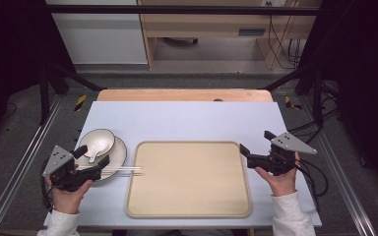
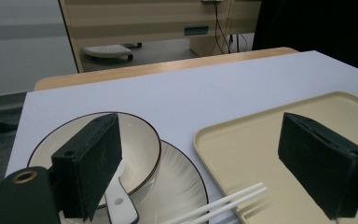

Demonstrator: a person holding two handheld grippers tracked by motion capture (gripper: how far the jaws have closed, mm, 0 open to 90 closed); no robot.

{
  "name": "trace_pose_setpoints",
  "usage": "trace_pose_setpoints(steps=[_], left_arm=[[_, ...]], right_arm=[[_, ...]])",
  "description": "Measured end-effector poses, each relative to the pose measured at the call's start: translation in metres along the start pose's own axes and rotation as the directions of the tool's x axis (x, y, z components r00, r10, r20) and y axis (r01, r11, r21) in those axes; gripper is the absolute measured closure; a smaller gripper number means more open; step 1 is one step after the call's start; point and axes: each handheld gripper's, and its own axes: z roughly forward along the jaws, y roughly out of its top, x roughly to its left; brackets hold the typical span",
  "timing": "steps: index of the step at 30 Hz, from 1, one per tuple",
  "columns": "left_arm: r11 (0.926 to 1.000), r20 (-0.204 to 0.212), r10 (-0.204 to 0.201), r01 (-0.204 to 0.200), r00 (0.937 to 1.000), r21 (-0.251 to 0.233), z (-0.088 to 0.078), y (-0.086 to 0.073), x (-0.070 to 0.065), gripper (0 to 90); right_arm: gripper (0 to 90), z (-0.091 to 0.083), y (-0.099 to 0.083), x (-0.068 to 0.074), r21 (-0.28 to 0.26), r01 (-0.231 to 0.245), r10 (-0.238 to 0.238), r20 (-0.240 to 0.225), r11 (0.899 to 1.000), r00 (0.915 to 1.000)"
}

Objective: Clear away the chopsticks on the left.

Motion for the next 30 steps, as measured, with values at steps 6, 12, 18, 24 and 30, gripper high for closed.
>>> trace_pose_setpoints(steps=[6, 12, 18, 24, 30], left_arm=[[1.0000, 0.005, 0.001, -0.001, 1.0000, 0.008, -0.006, -0.002, 0.007, 12.7], [0.9995, 0.016, 0.015, -0.015, 0.9998, 0.028, -0.014, -0.007, 0.013, 12.1], [0.9989, 0.034, 0.014, -0.015, 0.9993, 0.045, -0.024, -0.012, 0.021, 11.2], [0.9965, 0.038, 0.027, -0.030, 0.9989, 0.079, -0.033, -0.018, 0.030, 10.3], [0.9934, 0.046, 0.041, -0.045, 0.9981, 0.106, -0.040, -0.023, 0.039, 10.5]], right_arm=[[5.7, -0.003, 0.000, -0.002, -0.008, -0.005, 0.005, -0.002, 1.000, 1.0000], [5.7, -0.004, 0.001, 0.001, -0.003, -0.005, 0.005, -0.002, 1.000, 1.0000], [5.7, -0.007, 0.004, 0.005, -0.010, 0.009, -0.009, -0.005, 1.000, 0.9999], [5.7, -0.006, 0.004, 0.008, 0.004, 0.014, -0.014, -0.013, 1.000, 0.9998], [5.8, -0.005, 0.004, 0.009, 0.009, 0.010, -0.010, -0.012, 1.000, 0.9999]])
